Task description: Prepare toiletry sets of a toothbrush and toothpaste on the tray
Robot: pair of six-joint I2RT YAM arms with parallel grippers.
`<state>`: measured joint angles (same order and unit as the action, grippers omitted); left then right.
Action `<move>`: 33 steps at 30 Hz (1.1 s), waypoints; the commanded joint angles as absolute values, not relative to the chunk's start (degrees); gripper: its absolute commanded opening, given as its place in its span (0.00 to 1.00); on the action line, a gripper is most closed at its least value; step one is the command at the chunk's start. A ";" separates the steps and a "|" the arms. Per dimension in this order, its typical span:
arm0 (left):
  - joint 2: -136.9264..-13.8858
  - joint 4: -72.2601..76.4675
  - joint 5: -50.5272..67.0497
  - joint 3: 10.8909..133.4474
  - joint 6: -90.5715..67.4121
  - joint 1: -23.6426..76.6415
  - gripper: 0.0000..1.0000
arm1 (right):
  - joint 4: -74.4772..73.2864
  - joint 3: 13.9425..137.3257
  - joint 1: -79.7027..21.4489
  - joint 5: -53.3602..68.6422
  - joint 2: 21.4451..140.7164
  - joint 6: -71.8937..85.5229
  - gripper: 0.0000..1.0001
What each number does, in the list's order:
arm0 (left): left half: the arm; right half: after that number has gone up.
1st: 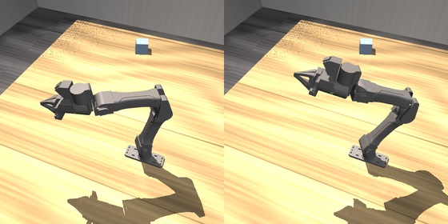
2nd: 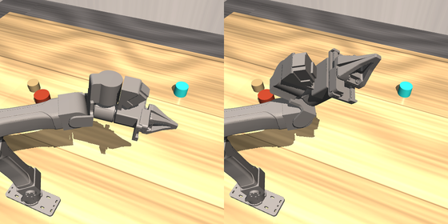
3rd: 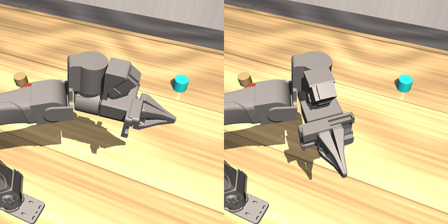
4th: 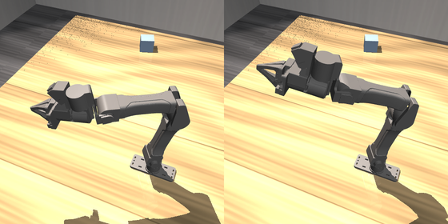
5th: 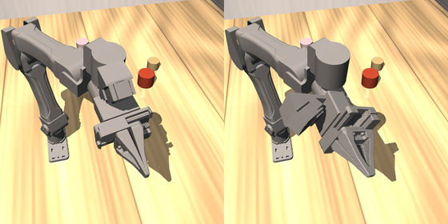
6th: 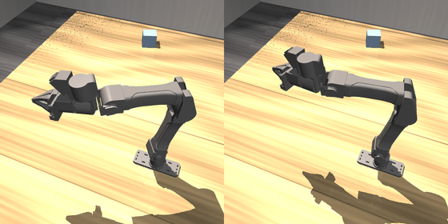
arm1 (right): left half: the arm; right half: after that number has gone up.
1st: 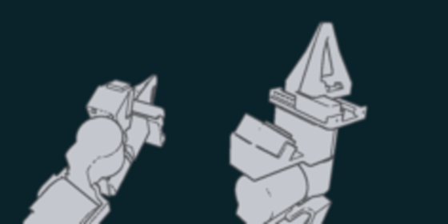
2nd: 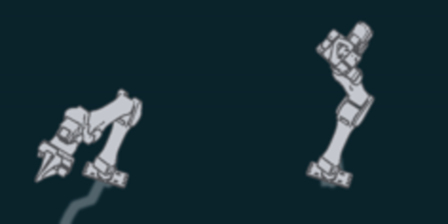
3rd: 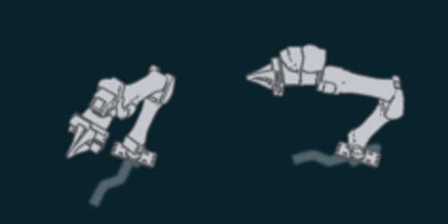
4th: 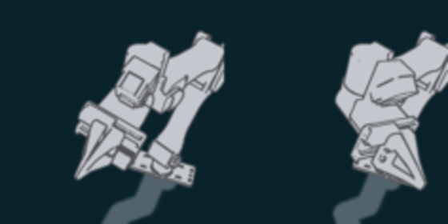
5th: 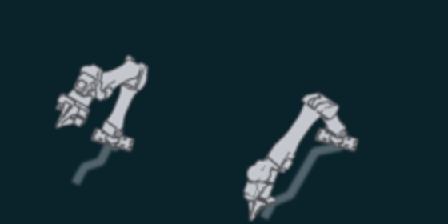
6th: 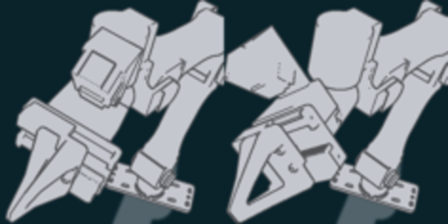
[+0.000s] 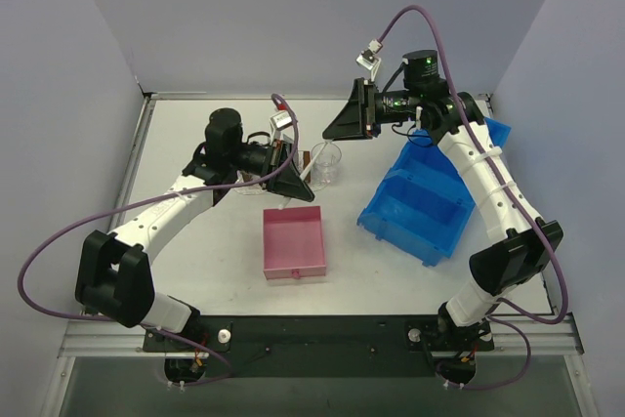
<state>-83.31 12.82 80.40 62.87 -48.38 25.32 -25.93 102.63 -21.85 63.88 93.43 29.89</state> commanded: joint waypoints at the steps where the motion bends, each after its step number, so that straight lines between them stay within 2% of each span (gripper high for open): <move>1: -81.65 14.41 80.16 63.11 -47.81 24.70 0.00 | -23.99 102.57 -22.59 66.80 92.20 29.97 0.22; 7: -81.56 10.82 79.28 63.81 -45.53 24.26 0.00 | -23.99 102.92 -22.59 65.48 92.20 29.88 0.10; 9: -81.56 9.94 79.02 64.07 -44.74 24.08 0.06 | -23.99 102.92 -22.50 64.78 92.02 29.62 0.07; 12: -81.56 5.56 77.79 65.21 -41.59 23.03 0.23 | -23.64 102.74 -22.33 63.20 91.50 29.44 0.02; 13: -81.56 3.88 76.74 65.65 -40.35 22.77 0.36 | -23.38 102.66 -22.24 62.15 91.23 29.44 0.00; 14: -81.48 2.30 76.21 66.26 -39.30 22.15 0.40 | -23.29 102.57 -22.15 61.62 91.06 29.44 0.00; 15: -81.13 0.20 75.68 66.53 -37.55 21.80 0.53 | -23.03 102.48 -22.06 61.26 90.97 29.53 0.00; 16: -81.04 0.09 74.54 66.71 -36.83 21.54 0.60 | -22.59 102.31 -21.97 60.74 90.62 29.53 0.00; 17: -80.86 -2.44 73.92 67.23 -36.04 20.75 0.63 | -22.41 102.04 -21.71 59.95 90.44 29.44 0.00; 24: -79.11 -18.71 62.07 73.12 -23.48 16.27 0.69 | -21.88 97.39 -21.45 55.65 88.51 28.13 0.00; 33: -75.85 -17.41 44.49 75.14 -24.52 13.01 0.70 | -17.25 91.42 -26.45 36.93 84.64 20.83 0.00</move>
<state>-78.63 -17.50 54.48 71.53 -26.11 13.65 -23.22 93.67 -22.79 46.96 88.90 25.39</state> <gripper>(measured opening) 0.698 0.242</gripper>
